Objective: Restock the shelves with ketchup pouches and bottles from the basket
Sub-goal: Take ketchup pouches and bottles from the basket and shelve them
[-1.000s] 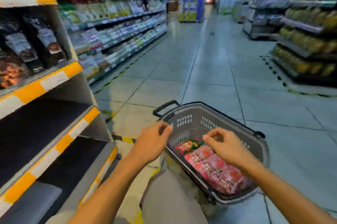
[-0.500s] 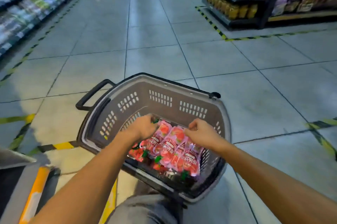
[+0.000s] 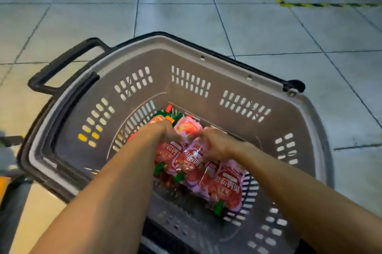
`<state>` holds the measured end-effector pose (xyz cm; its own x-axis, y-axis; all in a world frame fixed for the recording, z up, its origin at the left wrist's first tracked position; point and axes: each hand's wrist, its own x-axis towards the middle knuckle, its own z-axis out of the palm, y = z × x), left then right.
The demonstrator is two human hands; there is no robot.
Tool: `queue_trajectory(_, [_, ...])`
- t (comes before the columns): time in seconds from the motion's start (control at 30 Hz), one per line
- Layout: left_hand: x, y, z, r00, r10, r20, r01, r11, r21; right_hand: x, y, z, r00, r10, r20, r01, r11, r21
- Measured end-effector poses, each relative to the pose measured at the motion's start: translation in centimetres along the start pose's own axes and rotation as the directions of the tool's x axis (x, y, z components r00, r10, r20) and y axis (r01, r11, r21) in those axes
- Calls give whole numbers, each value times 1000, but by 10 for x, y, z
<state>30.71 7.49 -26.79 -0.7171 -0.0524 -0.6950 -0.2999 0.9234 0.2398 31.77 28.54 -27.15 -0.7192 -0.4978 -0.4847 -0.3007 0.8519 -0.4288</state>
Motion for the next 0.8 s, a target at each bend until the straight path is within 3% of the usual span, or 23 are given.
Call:
queue_trajectory(0.13, [16, -4, 8, 1000, 5, 14, -6, 999, 54, 15, 14, 12, 995, -44, 88, 70, 944, -323])
queue_trajectory(0.4, [19, -5, 8, 999, 28, -14, -29, 999, -38, 24, 11, 3, 974, -204, 102, 223, 762, -608])
queue_trajectory(0.63, [12, 6, 3, 1000, 12, -8, -13, 980, -199, 21, 5, -10, 937, -315, 151, 332, 673, -661])
queue_trajectory(0.8, [-9, 8, -23, 995, 14, -102, -55, 911, -409, 8, 6, -22, 961, -278, 9, 233, 789, -568])
